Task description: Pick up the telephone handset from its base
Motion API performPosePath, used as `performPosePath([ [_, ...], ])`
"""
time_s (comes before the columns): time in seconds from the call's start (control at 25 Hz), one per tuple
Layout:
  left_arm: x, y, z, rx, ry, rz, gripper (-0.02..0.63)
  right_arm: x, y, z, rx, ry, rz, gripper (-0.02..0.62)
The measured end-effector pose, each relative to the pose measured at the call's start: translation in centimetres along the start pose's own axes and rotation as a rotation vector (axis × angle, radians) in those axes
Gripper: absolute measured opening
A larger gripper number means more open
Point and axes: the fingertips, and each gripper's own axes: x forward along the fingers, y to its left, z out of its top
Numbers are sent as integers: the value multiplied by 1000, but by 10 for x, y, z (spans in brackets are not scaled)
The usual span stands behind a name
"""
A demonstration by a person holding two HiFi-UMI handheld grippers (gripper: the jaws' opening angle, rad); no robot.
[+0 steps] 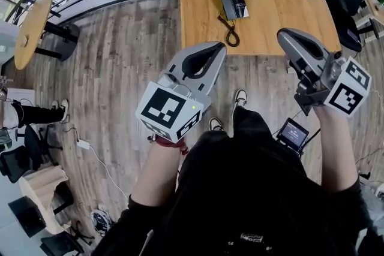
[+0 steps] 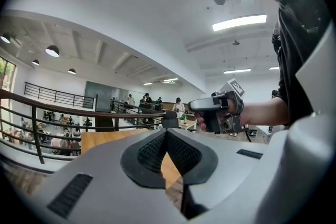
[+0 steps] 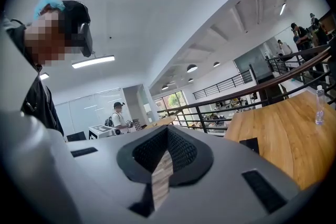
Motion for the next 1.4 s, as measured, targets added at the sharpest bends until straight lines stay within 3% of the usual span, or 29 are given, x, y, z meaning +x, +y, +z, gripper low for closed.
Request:
performPosePath([
  [0.2,11,20,6,0,5,23,6,17,-19,15,-6,-8,21,17],
  [0.68,123,44,38,10,-17,-27,6,3,-121,71,-5,-53,-7,17],
  [1.08,200,56,52,-18,3,-12,6,-20,-201,99,35,-63,16,17],
  [1.4,217,72,49,-32,45,-1,6,-13,-226,102,67,-67,29,17],
])
